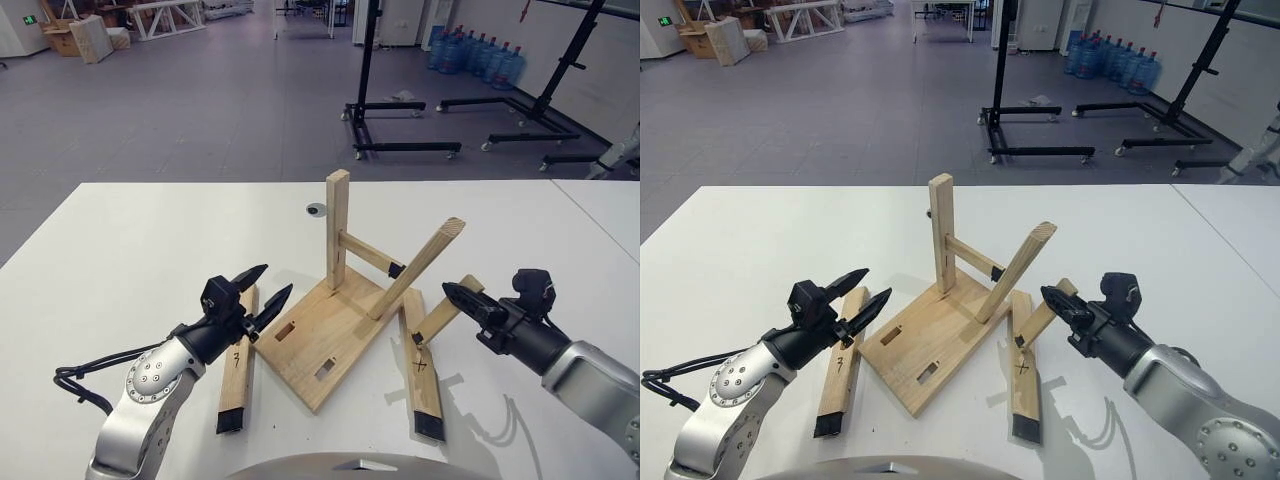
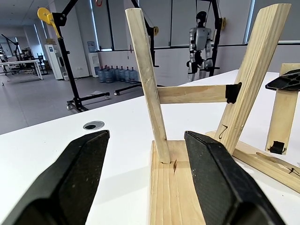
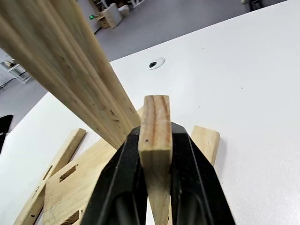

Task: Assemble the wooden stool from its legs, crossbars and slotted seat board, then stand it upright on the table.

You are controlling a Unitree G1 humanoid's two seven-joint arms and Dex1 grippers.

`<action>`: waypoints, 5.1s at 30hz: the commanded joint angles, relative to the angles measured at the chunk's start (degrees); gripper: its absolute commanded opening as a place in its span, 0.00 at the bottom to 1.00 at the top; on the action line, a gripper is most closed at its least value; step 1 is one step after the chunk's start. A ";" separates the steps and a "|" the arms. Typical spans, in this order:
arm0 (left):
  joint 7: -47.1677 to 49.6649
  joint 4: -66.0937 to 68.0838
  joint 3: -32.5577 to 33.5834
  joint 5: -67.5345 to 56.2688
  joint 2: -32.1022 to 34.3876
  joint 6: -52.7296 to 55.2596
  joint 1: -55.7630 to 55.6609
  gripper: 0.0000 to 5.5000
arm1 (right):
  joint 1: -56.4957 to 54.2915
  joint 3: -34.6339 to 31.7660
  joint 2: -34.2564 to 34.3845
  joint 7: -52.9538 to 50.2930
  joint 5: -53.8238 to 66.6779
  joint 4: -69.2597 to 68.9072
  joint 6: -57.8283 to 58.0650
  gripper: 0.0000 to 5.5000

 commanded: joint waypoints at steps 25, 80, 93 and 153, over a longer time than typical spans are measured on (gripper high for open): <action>-2.84 1.12 0.23 0.67 2.32 0.25 -2.07 0.53 | 9.80 5.47 8.52 -8.50 -17.70 -4.38 -4.70 0.07; -2.75 7.70 1.77 3.32 -0.84 -4.05 -6.88 0.53 | -18.58 -0.27 6.15 23.73 -36.16 9.75 -12.05 0.42; -1.64 5.49 1.85 3.08 -0.71 -2.87 -5.39 0.53 | -2.62 7.46 -1.10 45.07 -38.54 6.19 -15.12 0.42; -2.12 9.91 -0.49 4.58 -2.08 -4.77 -7.78 0.53 | -40.51 5.98 18.01 19.71 -47.65 20.44 -18.30 0.42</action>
